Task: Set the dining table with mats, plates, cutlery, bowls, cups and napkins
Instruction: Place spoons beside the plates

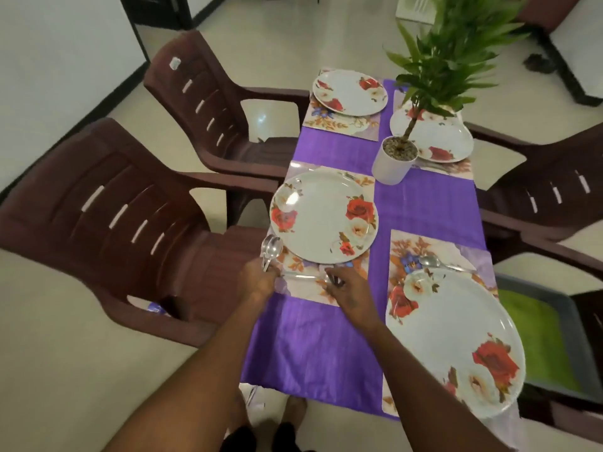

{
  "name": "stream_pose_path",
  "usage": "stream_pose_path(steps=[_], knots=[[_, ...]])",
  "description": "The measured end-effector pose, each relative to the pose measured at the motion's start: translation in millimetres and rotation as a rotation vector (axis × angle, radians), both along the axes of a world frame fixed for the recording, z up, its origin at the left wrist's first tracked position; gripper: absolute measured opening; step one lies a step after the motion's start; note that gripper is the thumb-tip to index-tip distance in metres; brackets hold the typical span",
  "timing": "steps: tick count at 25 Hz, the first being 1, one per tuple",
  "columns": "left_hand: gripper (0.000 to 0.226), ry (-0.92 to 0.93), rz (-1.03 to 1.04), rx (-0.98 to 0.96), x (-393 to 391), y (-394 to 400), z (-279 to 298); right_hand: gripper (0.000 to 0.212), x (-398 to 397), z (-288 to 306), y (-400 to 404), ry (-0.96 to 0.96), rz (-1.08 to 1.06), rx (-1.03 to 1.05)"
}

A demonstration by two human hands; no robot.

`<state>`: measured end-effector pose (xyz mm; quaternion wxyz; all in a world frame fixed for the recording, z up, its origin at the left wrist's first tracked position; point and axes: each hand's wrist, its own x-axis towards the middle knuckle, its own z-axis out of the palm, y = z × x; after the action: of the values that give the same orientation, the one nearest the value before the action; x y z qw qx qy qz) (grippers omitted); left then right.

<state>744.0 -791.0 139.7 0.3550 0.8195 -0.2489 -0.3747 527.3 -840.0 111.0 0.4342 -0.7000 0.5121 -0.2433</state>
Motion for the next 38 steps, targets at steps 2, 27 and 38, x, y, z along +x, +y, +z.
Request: stream_pose_path(steps=[2, 27, 38], knots=[[0.013, -0.09, -0.061, 0.062, 3.6, -13.6, -12.2, 0.027, 4.2, -9.4, 2.7, 0.056, -0.069, -0.034], [0.026, -0.064, -0.07, 0.03, 9.0, -28.9, -22.5, 0.028, 31.7, -22.7, -6.1, 0.24, -0.398, -0.042], [0.03, 0.434, 0.075, -0.262, 108.3, 50.4, 48.7, 0.007, 240.1, 78.1, 9.3, -0.271, -0.03, 0.169]])
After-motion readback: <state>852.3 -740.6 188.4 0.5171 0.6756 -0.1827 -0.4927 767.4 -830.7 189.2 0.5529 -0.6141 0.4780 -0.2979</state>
